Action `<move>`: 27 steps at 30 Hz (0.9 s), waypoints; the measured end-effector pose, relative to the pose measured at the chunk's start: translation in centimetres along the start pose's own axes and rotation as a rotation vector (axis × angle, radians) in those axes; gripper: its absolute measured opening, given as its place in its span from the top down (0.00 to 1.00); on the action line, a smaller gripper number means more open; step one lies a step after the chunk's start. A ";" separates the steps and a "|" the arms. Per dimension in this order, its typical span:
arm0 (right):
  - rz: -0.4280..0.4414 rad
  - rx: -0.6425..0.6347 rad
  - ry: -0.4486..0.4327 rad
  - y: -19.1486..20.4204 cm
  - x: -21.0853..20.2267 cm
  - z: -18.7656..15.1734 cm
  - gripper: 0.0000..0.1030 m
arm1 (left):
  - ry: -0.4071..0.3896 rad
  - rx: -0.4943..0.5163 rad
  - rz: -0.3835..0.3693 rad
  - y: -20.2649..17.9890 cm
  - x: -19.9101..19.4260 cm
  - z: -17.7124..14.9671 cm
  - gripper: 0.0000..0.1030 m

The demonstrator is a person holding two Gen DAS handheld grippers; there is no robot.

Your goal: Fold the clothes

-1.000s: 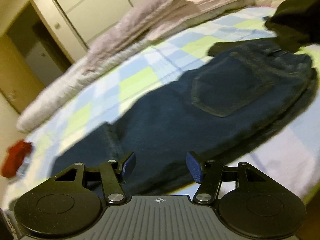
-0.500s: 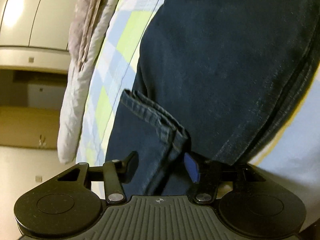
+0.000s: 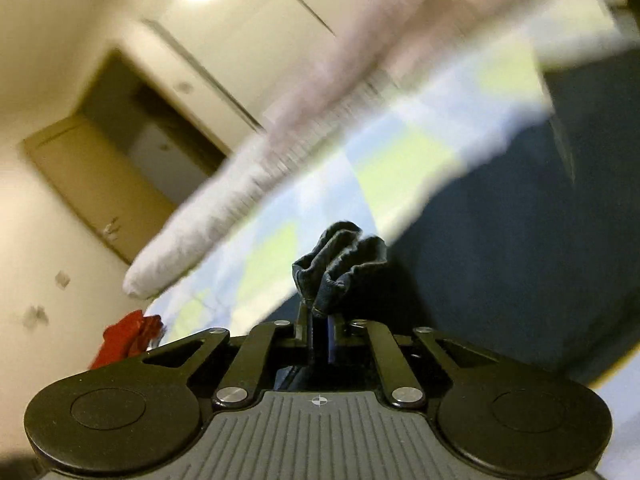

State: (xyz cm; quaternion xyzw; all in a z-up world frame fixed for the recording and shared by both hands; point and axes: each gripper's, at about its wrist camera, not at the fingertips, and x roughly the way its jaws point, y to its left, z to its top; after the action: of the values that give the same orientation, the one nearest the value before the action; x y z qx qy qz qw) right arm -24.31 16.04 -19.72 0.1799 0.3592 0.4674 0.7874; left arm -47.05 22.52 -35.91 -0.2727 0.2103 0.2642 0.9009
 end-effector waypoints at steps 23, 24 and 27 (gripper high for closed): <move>-0.381 -0.047 0.080 -5.2 -2.3 0.8 0.59 | 0.071 0.088 0.115 -0.7 2.2 1.7 0.85; -0.424 -0.122 0.053 -4.1 -2.7 1.0 0.59 | 0.060 0.086 0.123 -0.5 2.3 2.3 0.85; -0.432 -0.298 -0.010 -1.6 -2.4 1.5 0.59 | 0.045 0.096 0.147 -0.5 3.9 4.7 0.86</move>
State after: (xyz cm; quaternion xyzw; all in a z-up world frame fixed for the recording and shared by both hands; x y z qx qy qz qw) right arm -22.95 13.19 -18.73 -0.0167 0.3124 0.3355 0.8886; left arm -42.66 26.40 -34.16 -0.2187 0.2622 0.3128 0.8863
